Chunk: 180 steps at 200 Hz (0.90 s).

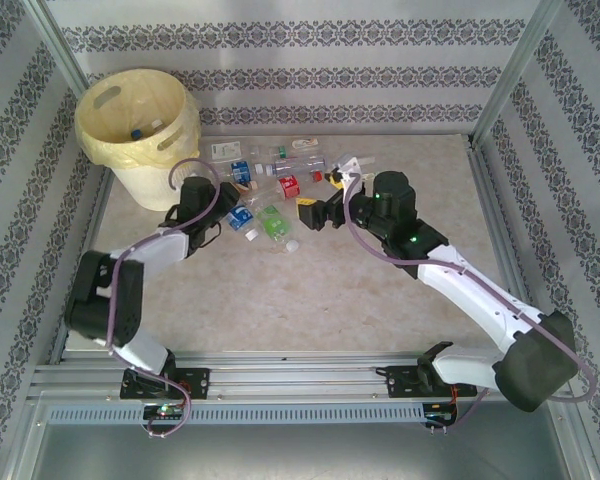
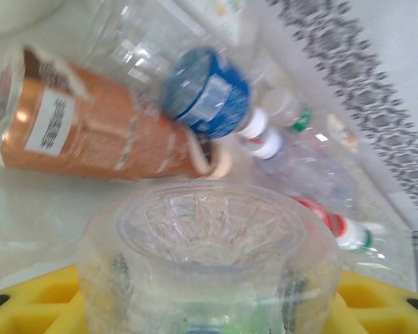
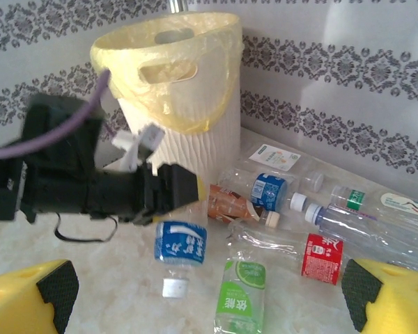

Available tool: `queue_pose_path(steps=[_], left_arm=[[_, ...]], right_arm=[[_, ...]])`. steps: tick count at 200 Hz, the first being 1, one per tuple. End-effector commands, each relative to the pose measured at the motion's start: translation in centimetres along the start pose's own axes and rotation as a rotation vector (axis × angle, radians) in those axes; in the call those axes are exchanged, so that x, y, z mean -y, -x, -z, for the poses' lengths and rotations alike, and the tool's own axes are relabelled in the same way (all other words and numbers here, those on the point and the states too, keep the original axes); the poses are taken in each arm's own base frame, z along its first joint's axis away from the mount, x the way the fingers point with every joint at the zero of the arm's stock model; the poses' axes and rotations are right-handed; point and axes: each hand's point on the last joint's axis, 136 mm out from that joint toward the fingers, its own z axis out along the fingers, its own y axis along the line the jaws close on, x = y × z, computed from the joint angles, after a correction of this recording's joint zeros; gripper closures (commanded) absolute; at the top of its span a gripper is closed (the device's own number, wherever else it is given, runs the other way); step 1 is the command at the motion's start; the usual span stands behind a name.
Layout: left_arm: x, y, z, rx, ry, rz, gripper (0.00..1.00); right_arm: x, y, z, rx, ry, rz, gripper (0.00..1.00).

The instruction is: Put the plastic bottles in the bin

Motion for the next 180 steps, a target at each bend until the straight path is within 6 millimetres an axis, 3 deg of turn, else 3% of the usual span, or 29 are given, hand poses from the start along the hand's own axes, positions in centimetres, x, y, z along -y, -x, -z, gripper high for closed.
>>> queue_pose_path(steps=[1, 41, 74, 107, 148, 180], left_arm=[[2.9, 2.4, 3.4, 0.041, -0.044, -0.136, 0.45], [8.6, 7.0, 9.2, 0.155, -0.129, -0.303, 0.45], [13.0, 12.6, 13.4, 0.308, -0.109, -0.458, 0.45], [15.0, 18.8, 16.9, 0.532, 0.015, -0.528, 0.46], [17.8, 24.4, 18.7, 0.730, 0.085, -0.613, 0.45], [17.3, 28.4, 18.7, 0.848, 0.206, -0.649, 0.45]], right_arm=[[-1.6, 1.8, -0.4, 0.034, 0.059, 0.070, 0.02], [-2.1, 2.3, -1.1, 0.029, 0.067, 0.078, 0.02], [-1.4, 2.7, -1.4, 0.030, 0.023, 0.068, 0.02], [-0.8, 2.8, -1.2, 0.037, -0.013, 0.057, 0.02], [-0.2, 2.5, -0.9, 0.040, -0.056, 0.051, 0.02], [0.0, 2.4, -0.7, 0.041, -0.069, 0.046, 0.02]])
